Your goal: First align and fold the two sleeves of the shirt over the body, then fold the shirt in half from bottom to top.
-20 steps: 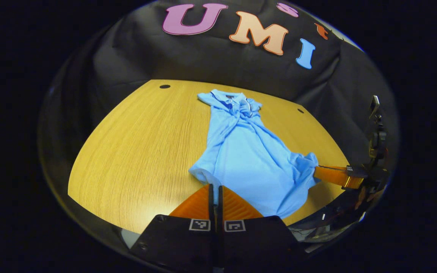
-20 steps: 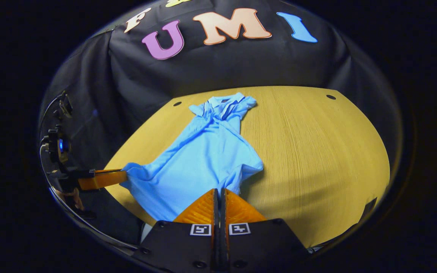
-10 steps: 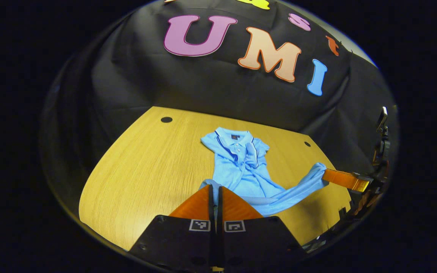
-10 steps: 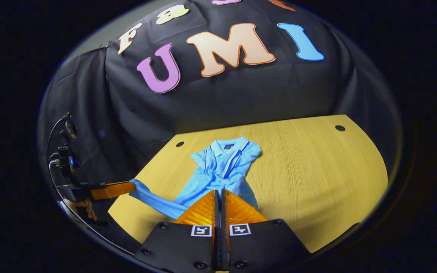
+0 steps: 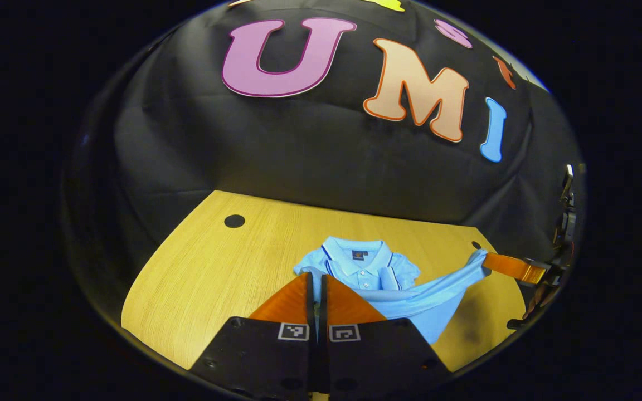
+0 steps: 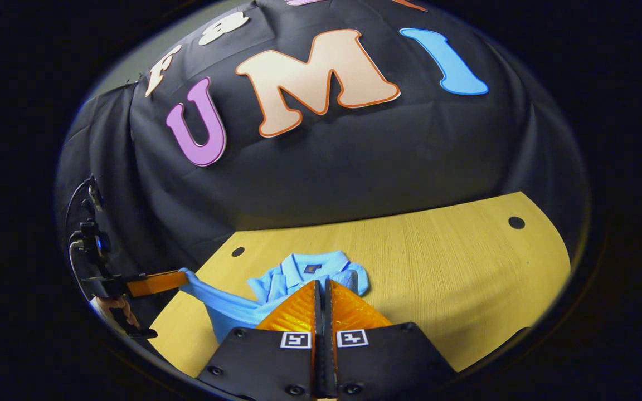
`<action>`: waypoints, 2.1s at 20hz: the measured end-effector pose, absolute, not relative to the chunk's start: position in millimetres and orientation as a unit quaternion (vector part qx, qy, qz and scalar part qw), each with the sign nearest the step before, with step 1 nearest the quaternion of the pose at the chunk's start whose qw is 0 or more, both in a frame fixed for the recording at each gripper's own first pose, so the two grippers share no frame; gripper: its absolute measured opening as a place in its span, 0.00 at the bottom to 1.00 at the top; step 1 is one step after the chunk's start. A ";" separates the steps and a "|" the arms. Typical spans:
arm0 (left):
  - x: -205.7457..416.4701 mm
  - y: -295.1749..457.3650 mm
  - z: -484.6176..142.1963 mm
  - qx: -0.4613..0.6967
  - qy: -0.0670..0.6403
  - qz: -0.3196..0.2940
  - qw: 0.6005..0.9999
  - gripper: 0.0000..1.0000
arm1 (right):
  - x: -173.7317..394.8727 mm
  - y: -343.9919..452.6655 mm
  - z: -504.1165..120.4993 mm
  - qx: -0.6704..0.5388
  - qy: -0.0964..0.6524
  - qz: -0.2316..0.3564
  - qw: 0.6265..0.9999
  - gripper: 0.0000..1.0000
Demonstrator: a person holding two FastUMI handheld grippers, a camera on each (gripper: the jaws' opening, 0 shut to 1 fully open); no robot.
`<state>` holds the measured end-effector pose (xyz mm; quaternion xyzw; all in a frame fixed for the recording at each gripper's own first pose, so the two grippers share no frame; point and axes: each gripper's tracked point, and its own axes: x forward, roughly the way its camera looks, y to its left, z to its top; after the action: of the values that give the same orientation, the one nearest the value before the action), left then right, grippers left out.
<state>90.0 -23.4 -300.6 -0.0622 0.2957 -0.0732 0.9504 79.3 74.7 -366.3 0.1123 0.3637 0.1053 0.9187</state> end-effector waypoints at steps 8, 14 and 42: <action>159.6 -20.6 -384.8 -0.034 0.330 -0.039 0.943 0.00 | 133.8 64.3 -475.3 0.093 0.408 0.082 0.905 0.02; 169.0 -14.0 -314.3 -0.018 0.245 -0.016 0.969 0.70 | 137.3 57.8 -396.5 0.047 0.305 0.091 0.947 0.99; -97.7 34.5 -55.1 0.047 -0.005 -0.058 0.997 0.94 | -127.2 113.0 -77.1 -0.009 0.040 0.031 0.999 0.97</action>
<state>-97.7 34.5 -55.1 0.0471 -0.0051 -0.0581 0.9972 -127.2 113.0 -77.1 -0.0091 0.0398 0.0308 0.9987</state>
